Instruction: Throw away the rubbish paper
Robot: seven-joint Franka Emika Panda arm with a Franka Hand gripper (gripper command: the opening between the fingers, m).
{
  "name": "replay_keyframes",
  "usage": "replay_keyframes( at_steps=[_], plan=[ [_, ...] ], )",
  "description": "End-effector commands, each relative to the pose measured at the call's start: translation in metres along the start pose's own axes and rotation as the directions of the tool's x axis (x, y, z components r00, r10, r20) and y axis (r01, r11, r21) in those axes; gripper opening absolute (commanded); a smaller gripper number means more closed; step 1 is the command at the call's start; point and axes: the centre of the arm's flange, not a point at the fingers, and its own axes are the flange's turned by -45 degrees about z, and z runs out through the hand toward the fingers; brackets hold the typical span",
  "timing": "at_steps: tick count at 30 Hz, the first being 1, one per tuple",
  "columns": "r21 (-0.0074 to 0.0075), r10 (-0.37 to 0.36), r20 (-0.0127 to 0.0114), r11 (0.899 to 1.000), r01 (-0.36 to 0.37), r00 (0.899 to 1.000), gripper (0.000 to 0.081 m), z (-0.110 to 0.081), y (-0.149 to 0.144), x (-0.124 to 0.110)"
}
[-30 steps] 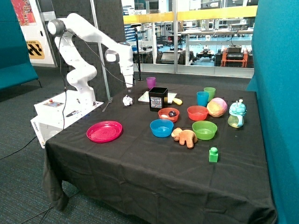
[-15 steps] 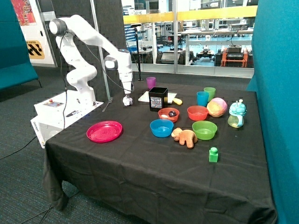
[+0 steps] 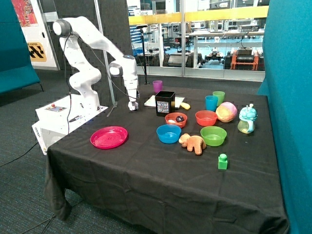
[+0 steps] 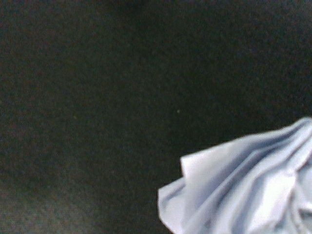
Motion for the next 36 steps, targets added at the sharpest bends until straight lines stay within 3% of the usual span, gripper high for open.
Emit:
replay_keyframes(
  at_steps=[1, 21, 32, 36],
  plan=[
    [-0.0028, 0.023, 0.0014, 1.000, -0.023, 1.000, 0.0760, 0.0106, 0.0001, -0.0037],
    [-0.0028, 0.030, 0.0014, 1.000, -0.030, 1.000, 0.0716, 0.0153, -0.0012, -0.0052],
    [-0.0028, 0.032, 0.0014, 0.999, -0.032, 0.999, 0.0641, 0.0174, -0.0026, -0.0082],
    [-0.0028, 0.033, 0.0014, 0.999, -0.033, 0.999, 0.0580, 0.0176, -0.0030, -0.0071]
  ],
)
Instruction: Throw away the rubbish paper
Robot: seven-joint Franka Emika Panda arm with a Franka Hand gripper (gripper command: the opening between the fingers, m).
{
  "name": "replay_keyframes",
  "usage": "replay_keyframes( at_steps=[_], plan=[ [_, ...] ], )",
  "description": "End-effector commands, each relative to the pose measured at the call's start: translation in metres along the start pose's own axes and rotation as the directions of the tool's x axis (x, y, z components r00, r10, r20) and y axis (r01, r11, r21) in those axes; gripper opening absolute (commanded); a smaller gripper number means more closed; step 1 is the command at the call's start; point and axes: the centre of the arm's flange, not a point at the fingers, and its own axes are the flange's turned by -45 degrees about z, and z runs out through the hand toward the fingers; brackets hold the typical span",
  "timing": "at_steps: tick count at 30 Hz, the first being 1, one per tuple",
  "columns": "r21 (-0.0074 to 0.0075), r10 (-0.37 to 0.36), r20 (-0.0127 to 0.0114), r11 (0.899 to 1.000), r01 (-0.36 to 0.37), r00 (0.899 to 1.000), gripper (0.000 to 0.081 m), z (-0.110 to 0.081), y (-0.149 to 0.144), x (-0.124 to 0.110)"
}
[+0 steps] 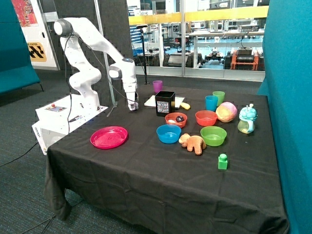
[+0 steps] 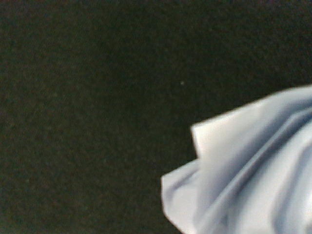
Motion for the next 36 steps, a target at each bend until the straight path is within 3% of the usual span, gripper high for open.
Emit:
replay_keyframes(
  at_steps=[1, 2, 4, 5, 7, 36],
  plan=[
    [-0.0014, 0.002, 0.0000, 1.000, -0.002, 1.000, 0.0532, 0.001, -0.001, 0.000],
    [-0.0014, 0.002, 0.0000, 1.000, -0.002, 1.000, 0.0471, 0.001, -0.001, 0.000],
    [-0.0014, 0.005, 0.0000, 1.000, -0.005, 1.000, 0.0167, 0.001, -0.001, 0.001],
    [-0.0014, 0.004, 0.0000, 1.000, -0.004, 1.000, 0.0083, 0.001, -0.001, 0.002],
    [-0.0014, 0.003, 0.0000, 1.000, -0.003, 1.000, 0.0021, 0.001, -0.001, 0.003],
    [-0.0014, -0.027, 0.0000, 1.000, 0.027, 1.000, 0.0000, -0.013, -0.003, -0.004]
  ],
)
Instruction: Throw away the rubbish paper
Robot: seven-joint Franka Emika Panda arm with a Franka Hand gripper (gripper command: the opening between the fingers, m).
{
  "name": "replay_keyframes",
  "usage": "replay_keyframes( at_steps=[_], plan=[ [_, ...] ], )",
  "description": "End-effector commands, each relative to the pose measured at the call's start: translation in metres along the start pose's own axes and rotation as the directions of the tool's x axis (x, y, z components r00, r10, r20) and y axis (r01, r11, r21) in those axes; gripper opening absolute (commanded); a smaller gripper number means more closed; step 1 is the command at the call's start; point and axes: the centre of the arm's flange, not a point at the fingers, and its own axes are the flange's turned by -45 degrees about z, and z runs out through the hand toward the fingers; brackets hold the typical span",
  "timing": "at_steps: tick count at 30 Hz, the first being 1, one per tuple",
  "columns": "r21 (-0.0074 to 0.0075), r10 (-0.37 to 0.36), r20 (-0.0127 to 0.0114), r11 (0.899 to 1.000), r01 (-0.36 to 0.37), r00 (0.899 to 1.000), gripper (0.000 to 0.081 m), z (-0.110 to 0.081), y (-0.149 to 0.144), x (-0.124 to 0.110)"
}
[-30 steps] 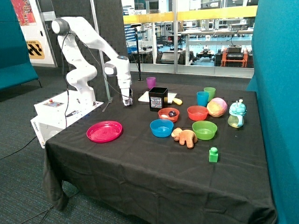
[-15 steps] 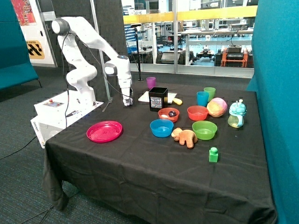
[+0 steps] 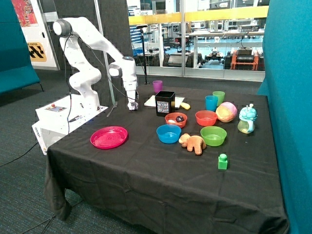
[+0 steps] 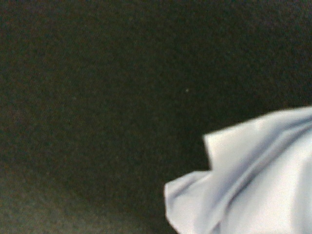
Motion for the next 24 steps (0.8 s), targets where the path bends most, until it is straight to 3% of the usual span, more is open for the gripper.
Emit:
replay_keyframes(
  at_steps=[1, 17, 24],
  plan=[
    [0.0025, -0.007, -0.0026, 1.000, 0.007, 1.000, 0.0000, -0.002, -0.002, -0.007],
    [0.0025, -0.010, -0.0026, 1.000, 0.010, 1.000, 0.0000, -0.006, -0.007, -0.009],
    [0.0025, -0.019, -0.0027, 1.000, 0.019, 1.000, 0.0000, -0.028, -0.003, 0.009]
  ],
)
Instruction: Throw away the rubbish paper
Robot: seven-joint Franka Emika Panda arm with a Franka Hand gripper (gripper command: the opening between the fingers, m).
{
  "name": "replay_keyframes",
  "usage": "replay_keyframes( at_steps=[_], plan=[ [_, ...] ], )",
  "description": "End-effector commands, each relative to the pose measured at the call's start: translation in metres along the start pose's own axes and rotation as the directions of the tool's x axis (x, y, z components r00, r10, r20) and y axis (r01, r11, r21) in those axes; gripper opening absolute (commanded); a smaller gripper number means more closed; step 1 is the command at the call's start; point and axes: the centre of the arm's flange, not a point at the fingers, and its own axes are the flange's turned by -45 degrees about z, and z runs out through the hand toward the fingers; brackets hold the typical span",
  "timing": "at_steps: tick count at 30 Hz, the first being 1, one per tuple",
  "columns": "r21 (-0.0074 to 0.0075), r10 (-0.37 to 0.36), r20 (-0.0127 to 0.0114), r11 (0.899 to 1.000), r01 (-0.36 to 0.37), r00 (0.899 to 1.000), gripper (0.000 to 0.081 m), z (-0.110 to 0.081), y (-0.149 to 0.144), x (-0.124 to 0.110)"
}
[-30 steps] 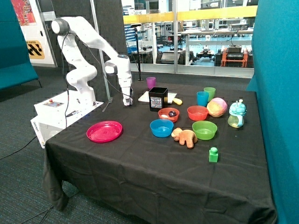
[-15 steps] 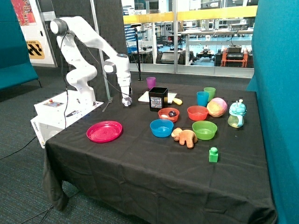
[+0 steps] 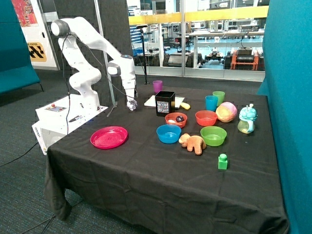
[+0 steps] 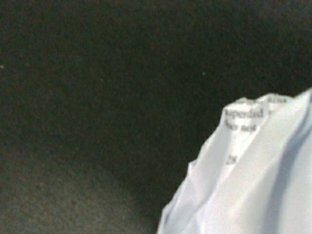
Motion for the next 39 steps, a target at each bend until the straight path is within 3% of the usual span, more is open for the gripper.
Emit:
replay_keyframes(
  at_steps=[1, 9, 20, 39],
  plan=[
    [0.0053, -0.004, 0.0029, 1.000, 0.004, 1.000, 0.0000, -0.019, 0.003, 0.016],
    [0.0053, -0.010, 0.0028, 1.000, 0.010, 1.000, 0.0000, -0.031, 0.007, 0.023],
    [0.0053, -0.017, 0.0028, 1.000, 0.017, 1.000, 0.0000, -0.066, 0.015, 0.047],
    [0.0052, 0.006, 0.0029, 1.000, -0.006, 1.000, 0.0000, -0.144, 0.026, 0.099]
  ],
)
